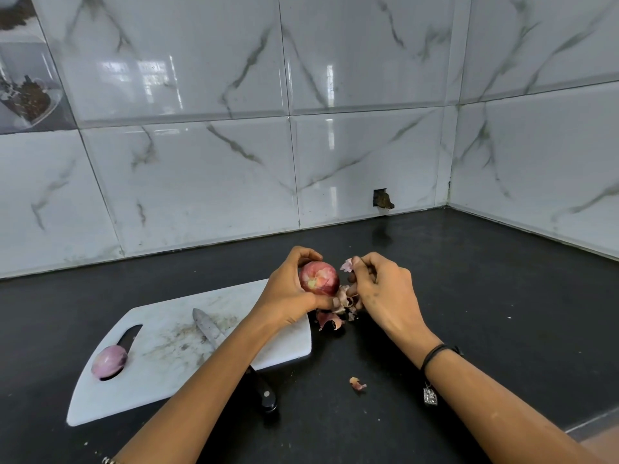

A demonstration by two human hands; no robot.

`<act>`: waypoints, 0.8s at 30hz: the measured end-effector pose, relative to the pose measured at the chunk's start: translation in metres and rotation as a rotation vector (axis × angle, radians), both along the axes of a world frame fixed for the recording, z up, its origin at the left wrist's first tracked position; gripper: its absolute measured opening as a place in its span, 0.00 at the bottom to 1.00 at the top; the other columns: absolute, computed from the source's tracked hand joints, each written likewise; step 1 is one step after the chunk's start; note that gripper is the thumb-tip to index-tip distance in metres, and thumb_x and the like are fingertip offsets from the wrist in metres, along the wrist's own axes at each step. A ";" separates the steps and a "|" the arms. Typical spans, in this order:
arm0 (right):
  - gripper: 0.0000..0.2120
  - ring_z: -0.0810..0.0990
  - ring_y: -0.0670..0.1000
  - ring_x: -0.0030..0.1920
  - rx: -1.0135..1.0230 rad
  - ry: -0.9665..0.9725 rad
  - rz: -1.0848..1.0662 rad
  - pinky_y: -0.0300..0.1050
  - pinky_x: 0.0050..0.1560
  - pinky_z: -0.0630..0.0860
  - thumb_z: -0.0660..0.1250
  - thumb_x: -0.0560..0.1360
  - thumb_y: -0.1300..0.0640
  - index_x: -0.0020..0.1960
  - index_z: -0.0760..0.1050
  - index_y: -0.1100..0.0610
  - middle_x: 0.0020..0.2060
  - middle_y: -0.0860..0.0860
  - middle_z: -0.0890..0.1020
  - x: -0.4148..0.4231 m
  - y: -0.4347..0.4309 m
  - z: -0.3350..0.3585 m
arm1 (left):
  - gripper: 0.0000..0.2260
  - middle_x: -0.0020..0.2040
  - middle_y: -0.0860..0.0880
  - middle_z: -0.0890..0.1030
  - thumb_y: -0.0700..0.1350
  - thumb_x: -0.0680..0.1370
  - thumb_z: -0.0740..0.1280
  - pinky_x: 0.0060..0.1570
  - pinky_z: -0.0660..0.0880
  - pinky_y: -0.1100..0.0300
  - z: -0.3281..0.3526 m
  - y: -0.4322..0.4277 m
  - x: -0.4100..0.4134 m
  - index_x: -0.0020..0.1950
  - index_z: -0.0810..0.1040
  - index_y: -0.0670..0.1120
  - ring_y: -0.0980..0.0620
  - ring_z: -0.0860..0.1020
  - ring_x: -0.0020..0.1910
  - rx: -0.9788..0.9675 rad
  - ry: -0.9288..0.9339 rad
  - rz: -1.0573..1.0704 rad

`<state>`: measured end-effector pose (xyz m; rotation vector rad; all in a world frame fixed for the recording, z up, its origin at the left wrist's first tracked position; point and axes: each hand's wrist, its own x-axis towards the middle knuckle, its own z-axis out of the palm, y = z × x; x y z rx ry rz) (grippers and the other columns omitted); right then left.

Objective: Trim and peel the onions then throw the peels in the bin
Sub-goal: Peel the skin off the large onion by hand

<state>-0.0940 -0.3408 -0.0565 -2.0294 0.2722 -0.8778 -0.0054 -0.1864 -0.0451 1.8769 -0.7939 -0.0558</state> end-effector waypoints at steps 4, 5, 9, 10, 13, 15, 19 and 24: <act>0.06 0.81 0.40 0.43 -0.068 0.024 0.014 0.28 0.41 0.74 0.68 0.80 0.57 0.56 0.79 0.55 0.44 0.47 0.83 -0.001 0.001 0.001 | 0.31 0.57 0.56 0.78 0.39 0.62 0.85 0.44 0.75 0.73 0.000 0.000 0.000 0.57 0.74 0.57 0.60 0.79 0.53 -0.013 0.007 0.005; 0.08 0.81 0.40 0.45 -0.085 0.016 0.028 0.29 0.44 0.75 0.68 0.79 0.57 0.57 0.79 0.54 0.46 0.46 0.83 -0.001 0.002 0.001 | 0.31 0.56 0.56 0.78 0.38 0.62 0.84 0.43 0.75 0.73 0.000 0.000 0.000 0.58 0.74 0.56 0.60 0.79 0.52 -0.016 0.006 0.005; 0.09 0.79 0.39 0.50 -0.113 -0.075 0.113 0.28 0.47 0.73 0.69 0.78 0.56 0.58 0.80 0.52 0.52 0.44 0.82 -0.004 0.006 0.005 | 0.29 0.56 0.54 0.79 0.37 0.64 0.82 0.43 0.76 0.72 0.000 0.001 -0.001 0.60 0.76 0.55 0.60 0.79 0.52 -0.028 -0.004 0.006; 0.09 0.79 0.39 0.51 -0.127 -0.094 0.145 0.28 0.47 0.73 0.71 0.78 0.54 0.58 0.81 0.52 0.52 0.44 0.82 -0.005 0.008 0.006 | 0.29 0.56 0.54 0.80 0.37 0.64 0.82 0.44 0.77 0.71 0.000 0.001 -0.001 0.60 0.77 0.54 0.60 0.79 0.53 -0.031 -0.009 0.005; 0.14 0.80 0.42 0.52 -0.203 -0.106 0.191 0.32 0.48 0.75 0.76 0.73 0.47 0.56 0.82 0.49 0.52 0.42 0.81 -0.004 0.009 0.006 | 0.27 0.56 0.54 0.80 0.38 0.66 0.81 0.45 0.77 0.71 0.001 0.002 -0.001 0.60 0.77 0.54 0.59 0.79 0.55 -0.035 -0.037 0.013; 0.15 0.81 0.43 0.52 -0.239 -0.117 0.170 0.34 0.48 0.77 0.78 0.72 0.46 0.55 0.83 0.50 0.50 0.42 0.81 -0.003 0.008 0.006 | 0.27 0.56 0.54 0.80 0.39 0.66 0.81 0.43 0.76 0.73 0.002 0.003 -0.001 0.60 0.77 0.54 0.60 0.79 0.54 -0.031 -0.055 0.023; 0.08 0.81 0.42 0.50 -0.296 -0.154 0.148 0.32 0.46 0.76 0.75 0.76 0.52 0.53 0.84 0.53 0.49 0.44 0.83 -0.002 0.005 0.004 | 0.28 0.55 0.54 0.80 0.39 0.64 0.82 0.41 0.76 0.73 0.001 0.002 -0.002 0.60 0.78 0.53 0.60 0.80 0.52 -0.026 -0.048 0.024; 0.07 0.81 0.41 0.52 -0.321 -0.160 0.151 0.26 0.52 0.72 0.71 0.79 0.57 0.55 0.85 0.56 0.50 0.46 0.84 -0.001 0.004 0.004 | 0.29 0.55 0.55 0.80 0.40 0.63 0.83 0.43 0.76 0.74 0.000 0.002 0.000 0.60 0.78 0.53 0.60 0.80 0.52 -0.021 -0.058 0.042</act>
